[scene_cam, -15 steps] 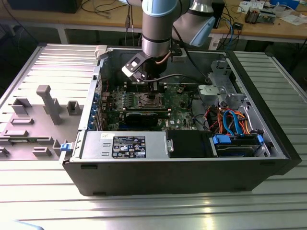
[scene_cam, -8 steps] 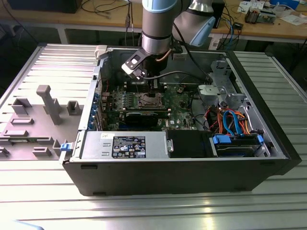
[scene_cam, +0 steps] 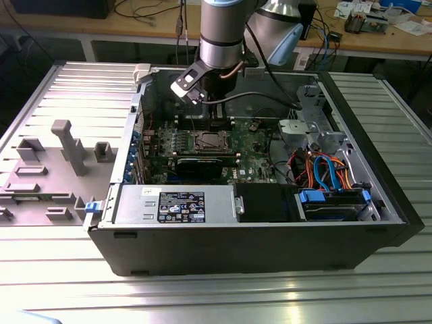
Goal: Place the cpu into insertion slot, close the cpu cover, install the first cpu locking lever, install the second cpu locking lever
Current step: 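Install the first cpu locking lever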
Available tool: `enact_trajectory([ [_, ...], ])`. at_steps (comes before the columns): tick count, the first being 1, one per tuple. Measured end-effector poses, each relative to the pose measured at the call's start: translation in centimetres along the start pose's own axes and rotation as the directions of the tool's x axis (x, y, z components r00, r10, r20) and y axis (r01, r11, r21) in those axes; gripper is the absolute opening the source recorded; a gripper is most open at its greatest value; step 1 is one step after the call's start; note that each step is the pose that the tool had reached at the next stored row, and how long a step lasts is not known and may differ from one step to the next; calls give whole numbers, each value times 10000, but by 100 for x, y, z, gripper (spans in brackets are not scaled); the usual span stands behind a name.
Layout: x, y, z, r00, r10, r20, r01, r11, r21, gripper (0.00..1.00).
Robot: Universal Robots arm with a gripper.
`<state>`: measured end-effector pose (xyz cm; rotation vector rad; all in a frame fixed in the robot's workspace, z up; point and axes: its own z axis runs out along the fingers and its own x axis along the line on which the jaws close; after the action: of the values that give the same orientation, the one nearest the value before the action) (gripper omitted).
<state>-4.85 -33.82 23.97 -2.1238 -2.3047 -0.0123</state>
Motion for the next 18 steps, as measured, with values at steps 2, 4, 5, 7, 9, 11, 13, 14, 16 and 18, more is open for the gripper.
enact_trajectory([
  [2,1,0,-45,10000,0,-1,0,10000,-1,11],
  [4,1,0,-80,10000,0,-1,0,10000,-1,11],
  [5,1,0,-95,10000,0,-1,0,10000,0,11],
  [7,1,0,-122,10000,0,-1,0,10000,-1,11],
  [9,2,0,-160,10000,0,0,0,10000,1,11],
  [11,2,0,-182,10000,0,0,0,10000,0,11],
  [13,2,0,-215,10000,0,0,0,10000,-1,11],
  [14,2,0,-236,10000,0,0,0,10000,0,11],
  [16,3,0,-267,10000,0,0,0,10000,0,11],
  [18,3,0,-283,10000,0,-2,0,10000,-2,11],
])
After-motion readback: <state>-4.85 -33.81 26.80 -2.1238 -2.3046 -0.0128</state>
